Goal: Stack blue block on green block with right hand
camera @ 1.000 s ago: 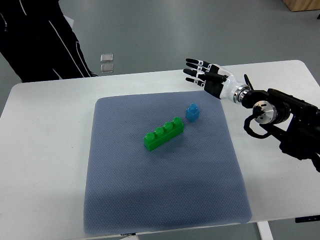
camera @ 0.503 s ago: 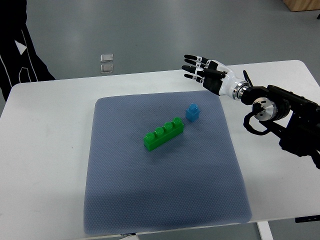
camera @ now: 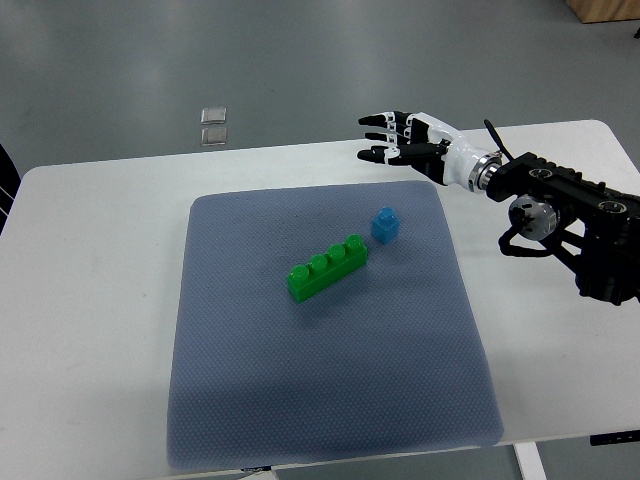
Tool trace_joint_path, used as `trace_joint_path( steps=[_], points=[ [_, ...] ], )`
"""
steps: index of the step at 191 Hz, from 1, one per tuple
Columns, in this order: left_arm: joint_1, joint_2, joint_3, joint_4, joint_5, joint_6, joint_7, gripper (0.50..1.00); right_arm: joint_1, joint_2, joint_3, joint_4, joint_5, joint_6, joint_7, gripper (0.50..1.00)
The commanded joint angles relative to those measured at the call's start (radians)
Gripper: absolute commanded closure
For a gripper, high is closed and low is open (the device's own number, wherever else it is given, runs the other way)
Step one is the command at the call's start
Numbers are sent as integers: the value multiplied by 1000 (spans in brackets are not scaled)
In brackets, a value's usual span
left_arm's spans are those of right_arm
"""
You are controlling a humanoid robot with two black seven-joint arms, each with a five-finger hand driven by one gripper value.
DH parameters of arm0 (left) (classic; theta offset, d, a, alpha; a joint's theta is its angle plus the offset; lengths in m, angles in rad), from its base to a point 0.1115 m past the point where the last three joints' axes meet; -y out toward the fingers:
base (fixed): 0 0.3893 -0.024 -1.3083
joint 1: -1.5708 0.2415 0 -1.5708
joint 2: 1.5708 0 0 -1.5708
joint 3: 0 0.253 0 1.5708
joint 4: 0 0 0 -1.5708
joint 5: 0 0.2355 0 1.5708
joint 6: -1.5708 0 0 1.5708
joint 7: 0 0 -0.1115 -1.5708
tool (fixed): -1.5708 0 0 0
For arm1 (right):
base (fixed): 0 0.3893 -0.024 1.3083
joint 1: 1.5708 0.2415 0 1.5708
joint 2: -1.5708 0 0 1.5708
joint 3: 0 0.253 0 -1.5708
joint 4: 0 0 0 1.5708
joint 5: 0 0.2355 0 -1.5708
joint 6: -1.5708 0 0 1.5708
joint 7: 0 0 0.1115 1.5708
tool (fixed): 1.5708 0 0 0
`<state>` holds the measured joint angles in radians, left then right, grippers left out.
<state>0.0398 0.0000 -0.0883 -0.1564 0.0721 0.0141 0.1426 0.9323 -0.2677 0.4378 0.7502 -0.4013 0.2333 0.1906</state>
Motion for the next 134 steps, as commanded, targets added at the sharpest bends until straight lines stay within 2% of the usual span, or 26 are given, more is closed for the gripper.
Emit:
trace_joint_path(
  steps=[1, 51, 61, 62, 80, 115, 134],
  points=[
    [0, 0, 1, 0, 0, 0, 0, 500, 11, -4, 2, 1, -146, -2, 13, 574],
    [0, 0, 1, 0, 0, 0, 0, 500, 65, -51, -14, 4, -479, 9, 90, 574],
    [0, 0, 1, 0, 0, 0, 0, 500, 65, -51, -14, 4, -479, 9, 90, 574],
    [0, 0, 1, 0, 0, 0, 0, 500, 69, -65, -17, 9, -575, 9, 119, 574],
    [0, 0, 1, 0, 0, 0, 0, 500, 69, -79, -18, 20, -746, 3, 168, 574],
    [0, 0, 1, 0, 0, 0, 0, 500, 72, -85, -19, 40, -982, -8, 173, 574],
    [0, 0, 1, 0, 0, 0, 0, 500, 76, -96, -21, 41, -1031, -14, 164, 574]
  ],
)
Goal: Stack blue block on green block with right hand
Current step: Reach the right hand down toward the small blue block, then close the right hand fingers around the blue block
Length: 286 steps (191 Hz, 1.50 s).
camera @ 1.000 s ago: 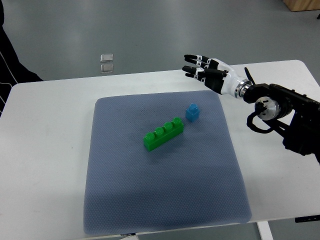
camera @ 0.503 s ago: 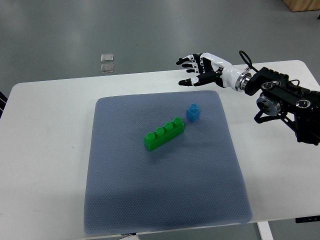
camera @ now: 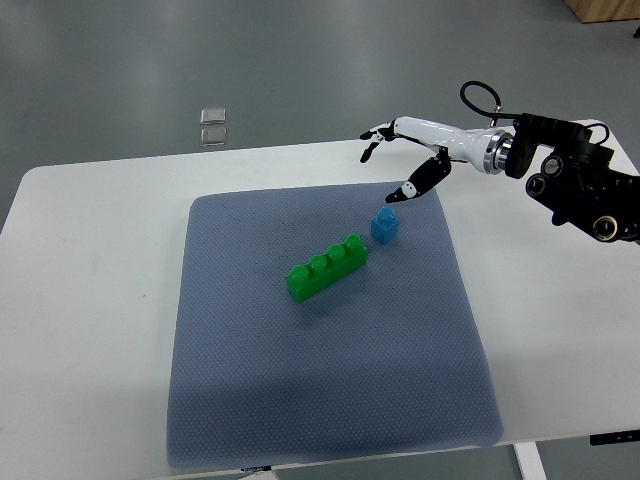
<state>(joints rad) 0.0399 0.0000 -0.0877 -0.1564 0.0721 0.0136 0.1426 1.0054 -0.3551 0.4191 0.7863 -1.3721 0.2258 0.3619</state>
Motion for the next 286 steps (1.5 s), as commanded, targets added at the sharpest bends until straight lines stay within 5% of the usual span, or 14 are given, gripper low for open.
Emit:
trace_joint_path(
  steps=[1, 30, 70, 194, 218, 231, 286],
  points=[
    [0, 0, 0, 0, 0, 0, 0, 500, 2, -8, -2, 5, -61, -6, -8, 574],
    [0, 0, 0, 0, 0, 0, 0, 500, 22, 10, -92, -2, -156, -92, -99, 576],
    [0, 0, 0, 0, 0, 0, 0, 500, 51, 25, -253, -18, -165, -224, -126, 579],
    [0, 0, 0, 0, 0, 0, 0, 500, 36, 73, -292, -19, -165, -244, -129, 585],
    [0, 0, 0, 0, 0, 0, 0, 500, 36, 82, -309, -19, -166, -246, -129, 609],
    [0, 0, 0, 0, 0, 0, 0, 500, 35, 84, -322, -19, -179, -246, -127, 670],
    [0, 0, 0, 0, 0, 0, 0, 500, 36, 84, -332, -22, -196, -244, -129, 715]
  ],
)
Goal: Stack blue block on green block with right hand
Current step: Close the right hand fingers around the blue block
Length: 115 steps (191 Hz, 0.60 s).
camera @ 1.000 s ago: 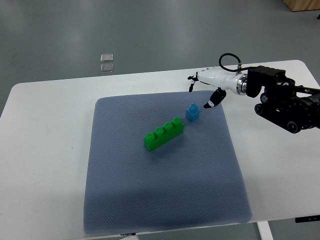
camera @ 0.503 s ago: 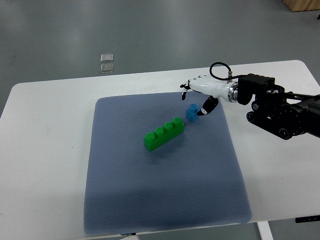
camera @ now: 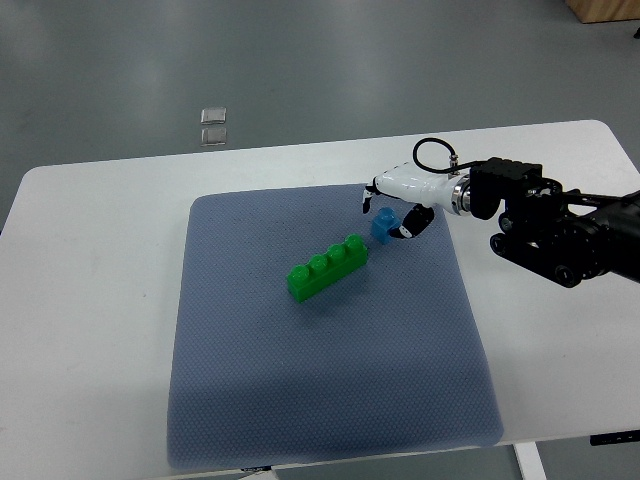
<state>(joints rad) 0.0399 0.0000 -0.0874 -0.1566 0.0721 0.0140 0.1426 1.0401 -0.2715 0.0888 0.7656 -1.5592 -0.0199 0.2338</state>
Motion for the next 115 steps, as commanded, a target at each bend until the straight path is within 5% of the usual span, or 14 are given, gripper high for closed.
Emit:
trace_joint_path(
  steps=[1, 115],
  points=[
    [0, 0, 0, 0, 0, 0, 0, 500, 1, 0, -1, -2, -8, 2, -1, 715],
    [0, 0, 0, 0, 0, 0, 0, 500, 8, -5, -15, -11, -13, 0, 1, 769]
  ],
)
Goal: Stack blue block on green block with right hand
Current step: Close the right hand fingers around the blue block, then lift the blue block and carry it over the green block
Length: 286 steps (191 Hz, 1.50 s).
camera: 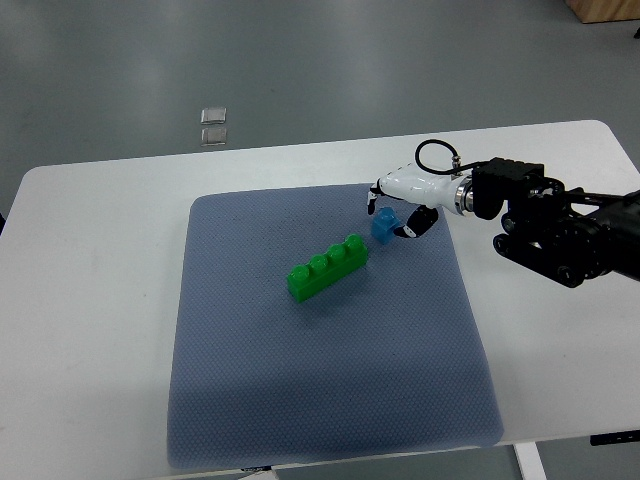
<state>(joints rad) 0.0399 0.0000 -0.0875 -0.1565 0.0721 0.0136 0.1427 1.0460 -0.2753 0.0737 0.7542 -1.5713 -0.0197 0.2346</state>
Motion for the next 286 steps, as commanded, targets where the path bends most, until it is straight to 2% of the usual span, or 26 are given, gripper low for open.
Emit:
trace_joint_path(
  steps=[1, 145, 146, 150, 216, 217, 222, 286],
  points=[
    [0, 0, 0, 0, 0, 0, 0, 500, 2, -1, 0, 0, -1, 0, 0, 769],
    [0, 0, 0, 0, 0, 0, 0, 500, 3, -2, -20, 4, -1, 1, 2, 816],
    [0, 0, 0, 0, 0, 0, 0, 500, 3, -2, -22, 4, -1, 1, 2, 832],
    [0, 0, 0, 0, 0, 0, 0, 500, 3, -2, -22, 4, -1, 1, 2, 842],
    [0, 0, 0, 0, 0, 0, 0, 500, 5, -2, -22, 5, -1, 1, 2, 891],
    [0, 0, 0, 0, 0, 0, 0, 500, 3, -2, -22, 5, -1, 1, 3, 914],
    [0, 0, 0, 0, 0, 0, 0, 500, 3, -2, -22, 5, -1, 1, 3, 920],
    [0, 0, 0, 0, 0, 0, 0, 500, 20, -12, -14, 22, 2, -2, 22, 932]
  ],
)
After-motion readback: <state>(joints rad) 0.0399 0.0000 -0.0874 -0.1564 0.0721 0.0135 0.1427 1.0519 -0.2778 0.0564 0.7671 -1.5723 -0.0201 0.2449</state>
